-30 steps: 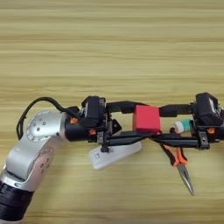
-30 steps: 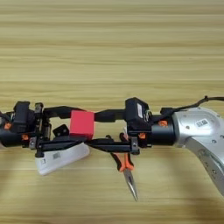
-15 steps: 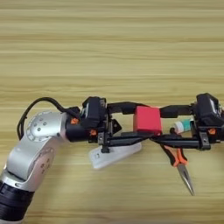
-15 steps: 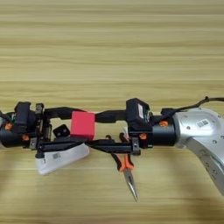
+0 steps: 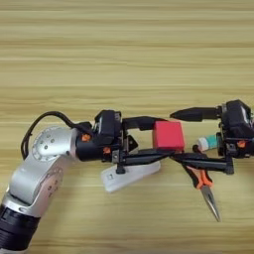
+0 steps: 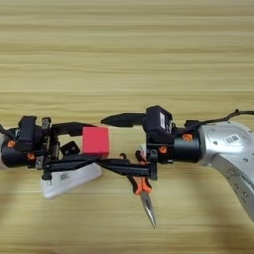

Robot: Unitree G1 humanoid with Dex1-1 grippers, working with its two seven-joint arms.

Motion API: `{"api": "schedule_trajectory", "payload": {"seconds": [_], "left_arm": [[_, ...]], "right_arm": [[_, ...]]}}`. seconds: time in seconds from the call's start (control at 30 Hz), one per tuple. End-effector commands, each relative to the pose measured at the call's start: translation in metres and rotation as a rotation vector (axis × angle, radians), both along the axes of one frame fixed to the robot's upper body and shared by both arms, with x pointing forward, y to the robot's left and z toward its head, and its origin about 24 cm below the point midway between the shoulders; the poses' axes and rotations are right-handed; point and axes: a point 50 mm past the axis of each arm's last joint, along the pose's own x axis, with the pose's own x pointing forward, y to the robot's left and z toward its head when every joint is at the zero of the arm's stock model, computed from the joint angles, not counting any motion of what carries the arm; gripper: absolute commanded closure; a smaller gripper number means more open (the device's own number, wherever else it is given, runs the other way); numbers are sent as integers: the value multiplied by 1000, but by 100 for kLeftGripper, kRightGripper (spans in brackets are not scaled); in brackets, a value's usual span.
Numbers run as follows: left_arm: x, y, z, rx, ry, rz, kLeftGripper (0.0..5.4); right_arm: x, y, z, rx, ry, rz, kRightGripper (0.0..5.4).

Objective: Move the objects on the table

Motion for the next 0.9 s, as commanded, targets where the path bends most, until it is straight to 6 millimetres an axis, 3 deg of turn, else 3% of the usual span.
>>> {"api": "schedule_trajectory", "payload": {"seconds": [0.03,0.33,0.6,0.9], "left_arm": [[1,0,0,10,-14,11,317],[13,2,-8,4,-17,122,317],[22,7,-13,-2,-40,266,317],[33,25,-16,-16,-45,483,317]], "right_arm": [[0,0,4,18,0,-4,86],[-5,-5,13,57,7,6,0],[-5,-7,31,183,-19,-25,0],[7,-16,43,435,-161,-286,0]]}}
